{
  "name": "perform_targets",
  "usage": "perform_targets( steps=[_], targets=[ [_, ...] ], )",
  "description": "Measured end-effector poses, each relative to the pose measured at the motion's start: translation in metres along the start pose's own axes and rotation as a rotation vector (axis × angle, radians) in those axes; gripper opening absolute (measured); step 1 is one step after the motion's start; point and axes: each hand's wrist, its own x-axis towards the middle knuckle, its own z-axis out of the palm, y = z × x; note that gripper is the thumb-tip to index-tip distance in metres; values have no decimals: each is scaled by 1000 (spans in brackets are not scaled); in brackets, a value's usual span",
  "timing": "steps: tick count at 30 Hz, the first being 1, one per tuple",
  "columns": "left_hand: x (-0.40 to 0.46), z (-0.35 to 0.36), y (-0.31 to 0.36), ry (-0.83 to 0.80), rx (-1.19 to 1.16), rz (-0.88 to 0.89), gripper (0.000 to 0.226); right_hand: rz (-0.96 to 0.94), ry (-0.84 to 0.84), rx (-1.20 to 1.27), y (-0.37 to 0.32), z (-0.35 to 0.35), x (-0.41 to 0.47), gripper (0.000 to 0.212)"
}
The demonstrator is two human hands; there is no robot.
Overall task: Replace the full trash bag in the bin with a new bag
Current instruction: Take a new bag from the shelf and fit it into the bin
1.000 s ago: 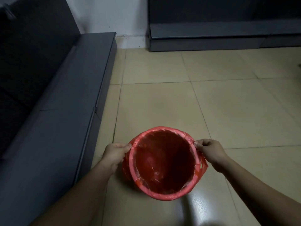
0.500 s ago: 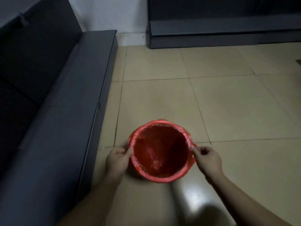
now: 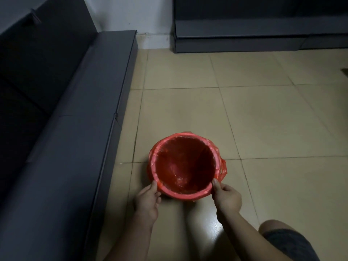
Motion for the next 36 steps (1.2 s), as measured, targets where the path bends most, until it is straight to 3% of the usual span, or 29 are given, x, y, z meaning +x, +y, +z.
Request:
perform_targets(
  steps=[7,13,21,25,27,29,33,36],
  targets=[
    [15,1,-16,79,33,112,12,40,-142,150,23,-5,13,19],
    [29,5,-28,90,217,205,39,119,-300,245,35,-2,20,23],
    [37,4,-31,72,317,205,37,102,-292,141,31,-2,24,27],
    [23,6,-7,189,242,231,32,107,-132,115,10,-16,23,5],
    [19,3,19,356,279,362,14,-45,29,19,-7,-26,26,5],
    [20,6,52,383,447,568,19,-312,26,-156,-37,-26,34,6],
    [38,40,108,36,799,800,34,-667,-127,-518,-89,1,74,25],
    [60,64,120,-87,984,848,37,-662,-240,-697,-102,18,99,35]
  ],
)
